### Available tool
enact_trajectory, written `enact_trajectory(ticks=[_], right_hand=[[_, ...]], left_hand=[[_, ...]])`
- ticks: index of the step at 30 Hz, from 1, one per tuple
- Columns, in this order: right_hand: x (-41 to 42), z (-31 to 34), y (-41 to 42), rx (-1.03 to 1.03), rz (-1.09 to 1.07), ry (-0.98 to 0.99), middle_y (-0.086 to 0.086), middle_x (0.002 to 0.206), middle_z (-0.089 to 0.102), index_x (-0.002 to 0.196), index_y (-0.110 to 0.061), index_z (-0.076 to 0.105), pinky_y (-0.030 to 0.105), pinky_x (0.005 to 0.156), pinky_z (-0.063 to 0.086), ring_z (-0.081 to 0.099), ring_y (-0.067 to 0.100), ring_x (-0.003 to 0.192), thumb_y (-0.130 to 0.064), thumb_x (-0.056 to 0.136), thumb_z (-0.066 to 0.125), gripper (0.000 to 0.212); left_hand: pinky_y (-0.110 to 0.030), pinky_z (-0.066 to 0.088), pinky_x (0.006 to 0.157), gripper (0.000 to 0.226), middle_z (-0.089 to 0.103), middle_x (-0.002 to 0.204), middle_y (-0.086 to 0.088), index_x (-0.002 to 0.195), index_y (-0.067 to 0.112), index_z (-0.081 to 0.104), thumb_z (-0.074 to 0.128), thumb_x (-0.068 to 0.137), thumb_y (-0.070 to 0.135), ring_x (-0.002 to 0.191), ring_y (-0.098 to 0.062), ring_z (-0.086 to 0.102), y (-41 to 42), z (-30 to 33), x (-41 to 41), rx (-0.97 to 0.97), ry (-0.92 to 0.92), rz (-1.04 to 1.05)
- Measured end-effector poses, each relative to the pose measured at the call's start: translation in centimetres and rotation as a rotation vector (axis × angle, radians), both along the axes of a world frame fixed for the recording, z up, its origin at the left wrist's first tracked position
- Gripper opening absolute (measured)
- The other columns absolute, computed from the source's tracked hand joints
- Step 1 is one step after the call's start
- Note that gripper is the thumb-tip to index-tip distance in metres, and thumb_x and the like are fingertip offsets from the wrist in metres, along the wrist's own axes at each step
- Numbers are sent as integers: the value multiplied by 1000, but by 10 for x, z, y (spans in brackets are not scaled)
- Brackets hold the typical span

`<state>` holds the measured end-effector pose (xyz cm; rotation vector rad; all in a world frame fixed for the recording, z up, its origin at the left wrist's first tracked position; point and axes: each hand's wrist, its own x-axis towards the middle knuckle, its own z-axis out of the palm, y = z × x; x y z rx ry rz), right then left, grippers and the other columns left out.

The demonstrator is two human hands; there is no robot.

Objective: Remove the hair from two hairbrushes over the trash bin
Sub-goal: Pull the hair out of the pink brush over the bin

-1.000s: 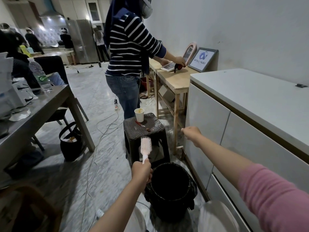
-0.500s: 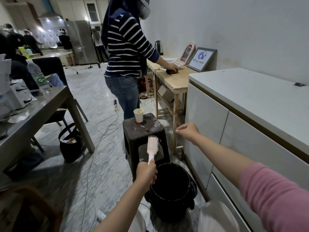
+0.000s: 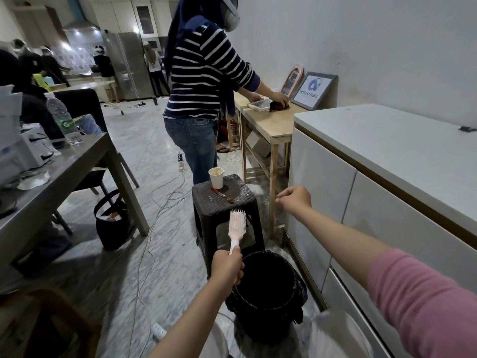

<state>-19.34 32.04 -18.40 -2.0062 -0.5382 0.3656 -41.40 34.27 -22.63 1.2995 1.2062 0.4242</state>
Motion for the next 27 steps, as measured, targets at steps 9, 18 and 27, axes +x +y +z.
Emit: enact_trajectory(ticks=[9,18,27], right_hand=[[0,-2,5,-87,122,-14,-14,72,62,56,-24,68,55,108,36,59,24,108,-17,77,72,22],[-5,6,0,-75,123,-70,5,84,66,80,-3,72,30,84,50,60,17,92,3,78,63,11],[-12,15,5,-44,194,13,6,68,63,56,-9,61,38,76,48,59,24,72,-27,89,45,40]], left_hand=[[-17,25,39,28,47,61,-6,85,3,54,45,99,25,40,-15,37,-4,1,0,-14,-19,-19],[-16,25,38,28,47,61,-6,87,2,56,45,99,25,40,-14,37,-5,2,-1,-20,-26,-21],[-16,25,38,27,46,60,-5,88,2,56,45,99,24,40,-13,36,-9,5,-1,-26,-38,-43]])
